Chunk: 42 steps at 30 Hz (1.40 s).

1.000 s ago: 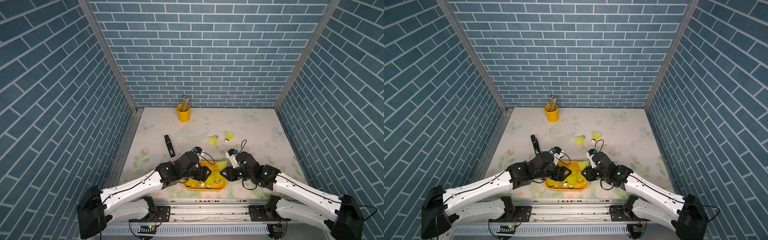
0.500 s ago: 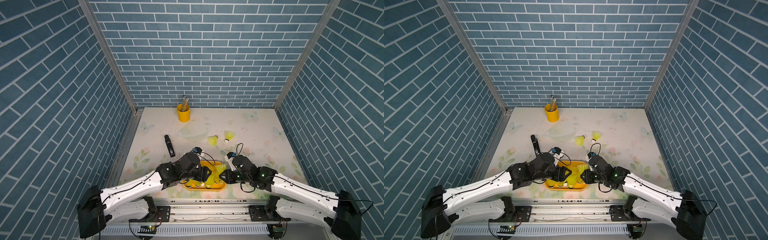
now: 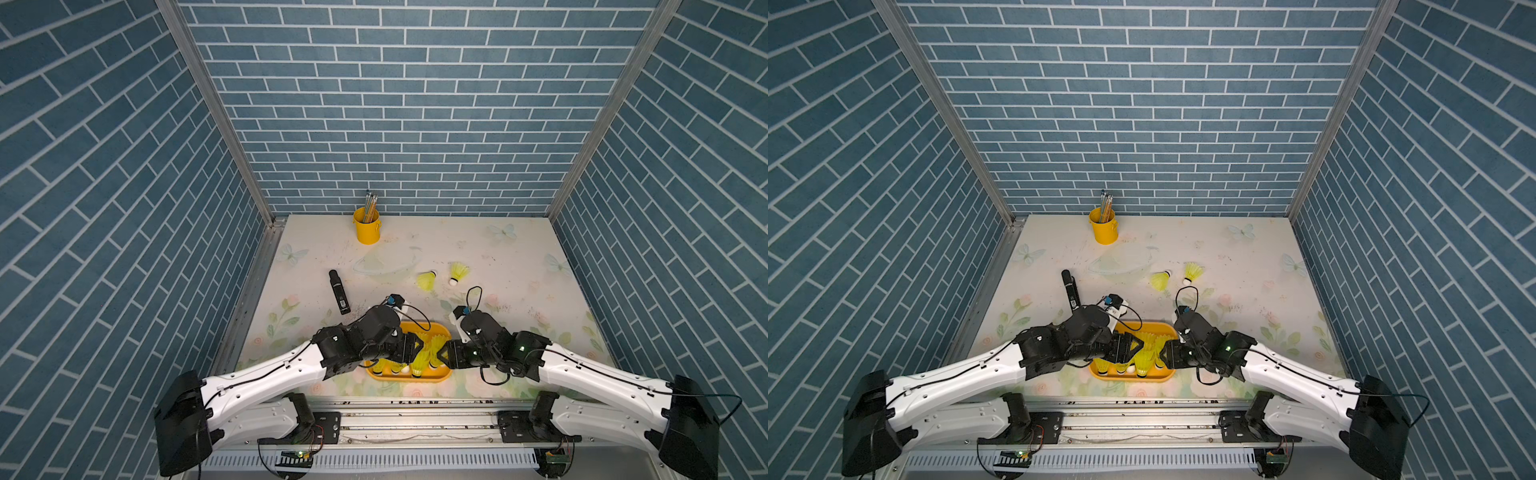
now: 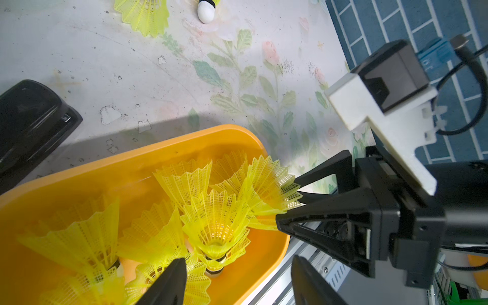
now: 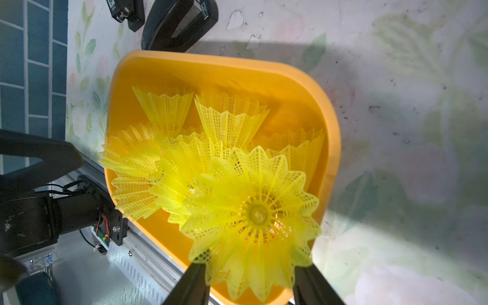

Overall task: Put the shuttlecocks into the storage box
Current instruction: Place the shuttlecock in the storage box.

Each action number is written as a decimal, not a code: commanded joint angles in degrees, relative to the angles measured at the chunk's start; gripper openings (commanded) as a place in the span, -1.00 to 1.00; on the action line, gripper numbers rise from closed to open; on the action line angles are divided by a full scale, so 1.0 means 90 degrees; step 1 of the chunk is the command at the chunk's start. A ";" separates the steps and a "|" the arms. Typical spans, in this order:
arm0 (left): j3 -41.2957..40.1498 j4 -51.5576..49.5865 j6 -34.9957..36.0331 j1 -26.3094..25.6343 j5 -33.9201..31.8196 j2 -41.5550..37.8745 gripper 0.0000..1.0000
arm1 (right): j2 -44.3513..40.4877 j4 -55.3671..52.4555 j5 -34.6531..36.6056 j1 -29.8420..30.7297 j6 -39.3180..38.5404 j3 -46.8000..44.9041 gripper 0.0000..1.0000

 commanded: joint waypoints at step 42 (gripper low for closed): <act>0.0275 0.0288 0.0047 -0.0001 0.0065 0.0563 0.37 | 0.0101 -0.1647 0.0281 -0.0275 -0.0820 0.1434 -0.02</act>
